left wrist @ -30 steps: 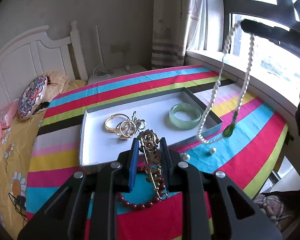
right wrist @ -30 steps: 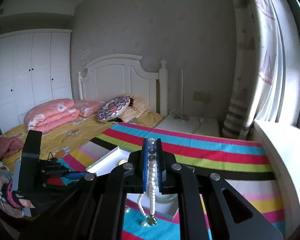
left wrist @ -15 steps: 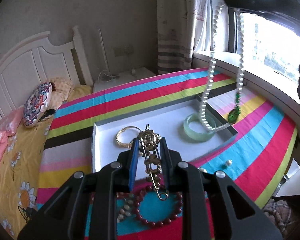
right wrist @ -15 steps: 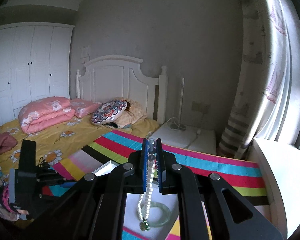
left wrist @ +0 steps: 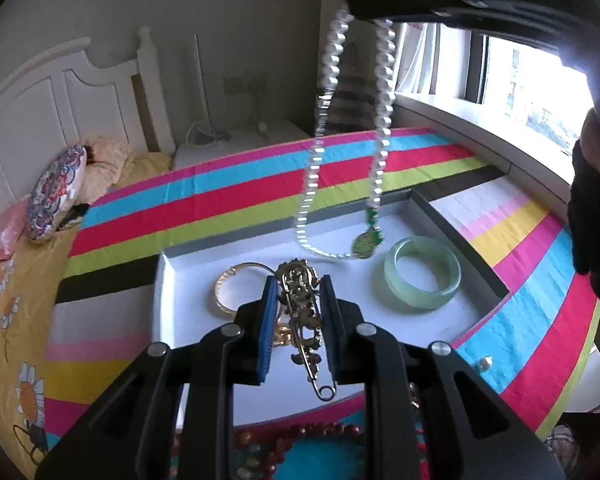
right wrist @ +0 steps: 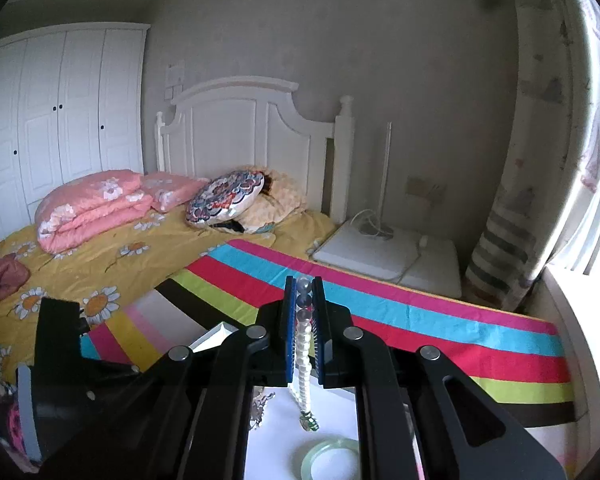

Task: Organize jewelry
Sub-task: 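Lift the pearl necklace and gold brooch over the tray and open both tools, then withdraw both tools and move the right tool over the dark red bead bracelet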

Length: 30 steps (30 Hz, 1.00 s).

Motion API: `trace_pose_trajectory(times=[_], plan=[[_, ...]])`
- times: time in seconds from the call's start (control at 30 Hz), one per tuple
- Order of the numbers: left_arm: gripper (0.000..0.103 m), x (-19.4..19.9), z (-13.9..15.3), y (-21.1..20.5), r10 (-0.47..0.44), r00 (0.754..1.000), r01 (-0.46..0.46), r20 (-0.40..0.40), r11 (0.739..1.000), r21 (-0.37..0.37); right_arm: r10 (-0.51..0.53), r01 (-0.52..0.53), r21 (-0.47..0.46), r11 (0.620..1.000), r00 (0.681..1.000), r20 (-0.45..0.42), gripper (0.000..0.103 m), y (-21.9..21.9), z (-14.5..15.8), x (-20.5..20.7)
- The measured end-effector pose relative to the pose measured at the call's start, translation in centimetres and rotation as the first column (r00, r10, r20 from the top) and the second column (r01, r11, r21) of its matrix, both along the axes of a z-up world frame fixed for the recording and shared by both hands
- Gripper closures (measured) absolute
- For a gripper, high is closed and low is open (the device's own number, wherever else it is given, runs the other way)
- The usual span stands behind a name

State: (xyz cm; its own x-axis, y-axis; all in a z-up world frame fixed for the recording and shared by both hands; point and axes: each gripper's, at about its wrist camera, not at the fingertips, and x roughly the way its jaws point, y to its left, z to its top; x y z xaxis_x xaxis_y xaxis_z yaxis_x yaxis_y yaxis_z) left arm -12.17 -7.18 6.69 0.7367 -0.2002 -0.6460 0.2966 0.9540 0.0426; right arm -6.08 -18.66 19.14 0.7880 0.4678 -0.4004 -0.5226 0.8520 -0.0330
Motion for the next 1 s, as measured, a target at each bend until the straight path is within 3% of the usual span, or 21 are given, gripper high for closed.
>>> trace_pose_trajectory(times=[0.23,0.4,0.47,0.53,0.6,0.67,0.73,0.77,0.8,0.87,1.0], plan=[[0.082,1.5,-2.4,-1.3,-0.021,0.999,0.021,-0.043,1.0,-0.008,0.015,-0.017,-0.032,0.999,0.997,-0.077,0.094,0.8,-3.6,1.4],[0.082,2.3,-4.3,-2.2,-0.04,0.996,0.038,-0.082,0.999,-0.026,0.054,-0.064,-0.033,0.997,0.967,-0.25,0.094,1.1,-9.1,2.6],[0.076,2.2,-4.7,-2.2,-0.042,0.995,0.037,-0.094,0.998,-0.045,0.057,-0.076,-0.052,0.996,0.952,-0.3,0.094,1.3,-10.9,2.7],[0.048,1.9,-4.8,-2.0,-0.039,0.996,0.035,-0.085,0.998,-0.043,0.049,-0.078,-0.073,0.994,0.939,-0.34,0.094,1.3,-12.4,2.7],[0.038,1.4,-4.7,-1.7,-0.028,0.998,0.026,-0.065,0.999,-0.032,0.036,-0.07,-0.081,0.994,0.932,-0.36,0.094,1.3,-13.1,2.8],[0.035,1.1,-4.5,-1.3,-0.02,0.998,0.018,-0.061,0.999,-0.03,0.029,-0.065,-0.082,0.995,0.922,-0.386,0.093,1.2,-13.6,3.0],[0.018,0.7,-4.2,-0.8,-0.003,0.999,0.003,-0.047,1.0,-0.017,0.005,-0.043,-0.09,0.995,0.92,-0.392,0.086,1.1,-13.7,3.2],[0.015,0.5,-4.1,-0.6,0.01,0.999,-0.01,-0.035,1.0,0.001,-0.006,-0.03,-0.085,0.996,0.917,-0.399,0.07,0.8,-13.7,3.3],[0.012,0.3,-3.9,-0.5,0.02,0.999,-0.02,-0.028,1.0,0.014,-0.01,-0.022,-0.073,0.997,0.915,-0.404,0.046,0.6,-13.4,3.4],[0.009,-0.4,-3.6,0.0,0.044,0.999,-0.043,-0.013,0.998,0.037,-0.002,-0.01,-0.03,0.999,0.922,-0.388,0.028,-0.2,-12.7,2.8],[0.003,-2.4,-2.6,1.7,0.101,0.994,-0.103,0.034,0.993,0.054,-0.003,0.007,0.013,1.0,0.947,-0.323,0.028,-2.0,-10.5,0.8]])
